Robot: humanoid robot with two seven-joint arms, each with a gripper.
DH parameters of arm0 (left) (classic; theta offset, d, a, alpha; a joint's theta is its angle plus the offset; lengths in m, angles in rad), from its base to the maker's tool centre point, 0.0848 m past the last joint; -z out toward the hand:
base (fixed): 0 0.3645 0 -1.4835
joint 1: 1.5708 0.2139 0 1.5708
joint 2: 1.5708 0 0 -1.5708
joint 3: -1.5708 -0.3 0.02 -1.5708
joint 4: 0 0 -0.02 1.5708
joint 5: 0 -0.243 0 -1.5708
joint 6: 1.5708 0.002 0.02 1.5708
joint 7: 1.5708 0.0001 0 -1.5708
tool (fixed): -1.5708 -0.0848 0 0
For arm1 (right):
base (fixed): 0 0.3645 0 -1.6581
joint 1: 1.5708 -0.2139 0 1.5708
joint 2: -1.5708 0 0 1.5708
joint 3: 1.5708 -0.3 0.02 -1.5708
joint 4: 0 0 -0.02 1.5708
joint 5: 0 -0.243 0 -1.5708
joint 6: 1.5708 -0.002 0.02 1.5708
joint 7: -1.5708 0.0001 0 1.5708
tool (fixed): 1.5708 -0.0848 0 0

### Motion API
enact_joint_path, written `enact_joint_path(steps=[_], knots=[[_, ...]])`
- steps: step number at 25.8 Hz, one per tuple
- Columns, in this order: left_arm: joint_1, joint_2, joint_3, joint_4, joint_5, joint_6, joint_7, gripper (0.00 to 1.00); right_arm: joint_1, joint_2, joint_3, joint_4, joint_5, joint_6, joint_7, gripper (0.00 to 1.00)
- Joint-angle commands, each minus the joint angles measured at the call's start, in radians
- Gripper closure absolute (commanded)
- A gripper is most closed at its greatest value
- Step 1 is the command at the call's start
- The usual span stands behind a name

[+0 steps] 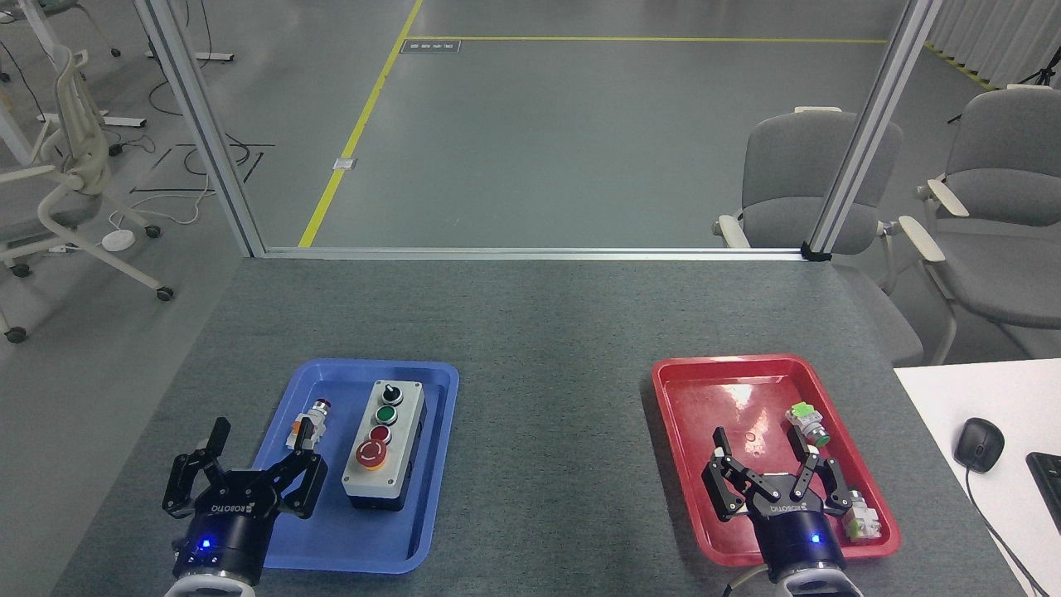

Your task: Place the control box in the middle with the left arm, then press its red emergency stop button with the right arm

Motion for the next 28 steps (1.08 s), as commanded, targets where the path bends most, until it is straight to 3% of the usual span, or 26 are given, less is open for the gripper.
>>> enact_joint_path(steps=[1,9,15,18,23,28], knots=[[0.002,0.002,-0.007,-0.001,-0.002,-0.001,0.0,0.01,-0.005,0.019,-0.01,-0.003,0.002,0.012,0.001,0.01],[0.012,0.003,-0.026,-0.004,-0.008,-0.001,0.0,0.01,-0.005,0.043,-0.048,-0.001,-0.003,0.012,-0.002,0.01],[0.117,0.014,-0.082,-0.045,-0.02,-0.001,0.0,0.01,0.0,0.043,-0.039,-0.012,-0.003,0.014,-0.002,0.02],[0.147,0.012,-0.118,-0.047,-0.103,-0.001,0.0,0.01,0.006,0.039,-0.01,-0.015,-0.004,0.029,-0.004,0.02],[0.135,-0.017,-0.19,-0.013,-0.172,0.015,-0.003,0.01,0.032,0.045,0.005,-0.036,-0.001,0.038,-0.002,0.02],[0.066,-0.083,-0.194,0.12,-0.177,0.021,-0.028,0.01,0.036,0.039,0.001,-0.05,-0.004,0.049,-0.001,0.02]])
